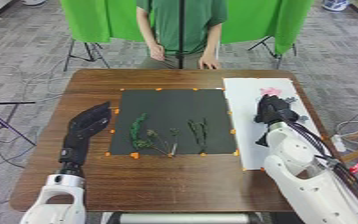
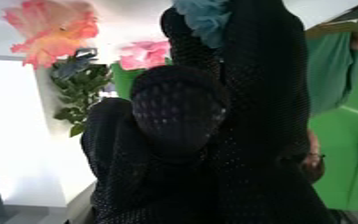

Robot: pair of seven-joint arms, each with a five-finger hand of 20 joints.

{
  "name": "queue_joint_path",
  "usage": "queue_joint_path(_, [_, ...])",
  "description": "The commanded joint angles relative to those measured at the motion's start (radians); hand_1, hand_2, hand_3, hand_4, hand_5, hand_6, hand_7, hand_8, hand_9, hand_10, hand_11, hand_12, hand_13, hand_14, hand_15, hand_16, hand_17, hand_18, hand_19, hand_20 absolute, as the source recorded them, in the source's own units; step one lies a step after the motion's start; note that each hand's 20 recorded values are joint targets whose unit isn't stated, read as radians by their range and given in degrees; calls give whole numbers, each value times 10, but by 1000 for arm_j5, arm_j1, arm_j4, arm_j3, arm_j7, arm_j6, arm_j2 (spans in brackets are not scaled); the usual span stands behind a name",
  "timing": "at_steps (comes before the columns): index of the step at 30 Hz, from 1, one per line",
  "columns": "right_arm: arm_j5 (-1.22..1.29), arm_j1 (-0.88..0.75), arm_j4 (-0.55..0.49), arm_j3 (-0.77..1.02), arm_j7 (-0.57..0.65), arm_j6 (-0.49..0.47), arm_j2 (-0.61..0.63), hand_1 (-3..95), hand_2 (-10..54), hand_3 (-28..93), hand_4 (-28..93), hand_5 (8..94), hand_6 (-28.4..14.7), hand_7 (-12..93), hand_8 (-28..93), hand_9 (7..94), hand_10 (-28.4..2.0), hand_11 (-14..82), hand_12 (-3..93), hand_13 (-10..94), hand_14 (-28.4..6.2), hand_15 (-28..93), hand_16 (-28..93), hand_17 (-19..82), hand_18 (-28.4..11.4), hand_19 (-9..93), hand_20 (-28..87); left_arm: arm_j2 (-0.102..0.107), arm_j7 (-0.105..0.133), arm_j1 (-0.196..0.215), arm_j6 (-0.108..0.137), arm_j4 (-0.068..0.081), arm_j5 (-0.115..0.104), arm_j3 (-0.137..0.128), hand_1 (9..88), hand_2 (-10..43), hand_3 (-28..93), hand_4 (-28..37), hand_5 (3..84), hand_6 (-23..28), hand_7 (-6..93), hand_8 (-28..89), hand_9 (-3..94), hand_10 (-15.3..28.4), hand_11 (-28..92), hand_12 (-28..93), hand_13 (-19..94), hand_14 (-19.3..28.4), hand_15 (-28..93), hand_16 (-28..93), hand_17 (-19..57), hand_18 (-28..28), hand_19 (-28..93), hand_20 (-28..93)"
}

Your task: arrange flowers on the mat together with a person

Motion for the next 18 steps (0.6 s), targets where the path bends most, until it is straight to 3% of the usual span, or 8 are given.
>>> queue_joint_path(1, [8,109,-133,10,-2,32,42,946,-95,-283,421,782,8,255,217,918,-77,91,431,937,2,516,316,638,-98,932,427,58,18,46,109,8,-101,-67,296,-35,646,-144,433,52,139,-68,392,122,172,138,323,171,160,18,35,125,110,168])
queue_joint_path(8, [81,323,-151,-119,-51,-6,-30,946,-95,-283,423,781,7,254,220,918,-76,88,435,937,2,511,320,634,-96,932,431,53,9,106,152,22,-146,-124,256,46,671,-204,443,52,139,-68,410,127,178,138,325,172,160,17,40,121,110,170])
queue_joint_path(13, [141,469,-76,-264,-107,-32,-161,943,-95,-283,427,781,10,253,220,918,-74,86,436,937,1,507,325,629,-98,932,434,48,6,126,162,34,-162,-132,238,77,683,-238,447,52,139,-70,417,129,180,135,327,174,165,16,40,121,113,171])
queue_joint_path(16, [156,526,-24,-354,-134,-63,-231,942,-95,-283,428,781,10,253,220,918,-74,86,437,937,1,506,327,628,-98,932,435,43,21,116,157,56,-200,-125,184,165,688,-278,450,51,139,-72,420,130,183,134,328,174,167,14,41,121,115,170])
queue_joint_path(18, [149,552,8,-411,-157,-95,-273,942,-95,-283,426,781,10,253,220,918,-74,85,437,937,1,505,328,628,-97,932,435,43,26,116,174,64,-217,-118,161,230,674,-281,452,50,141,-72,422,131,182,132,329,175,168,13,42,121,115,170])
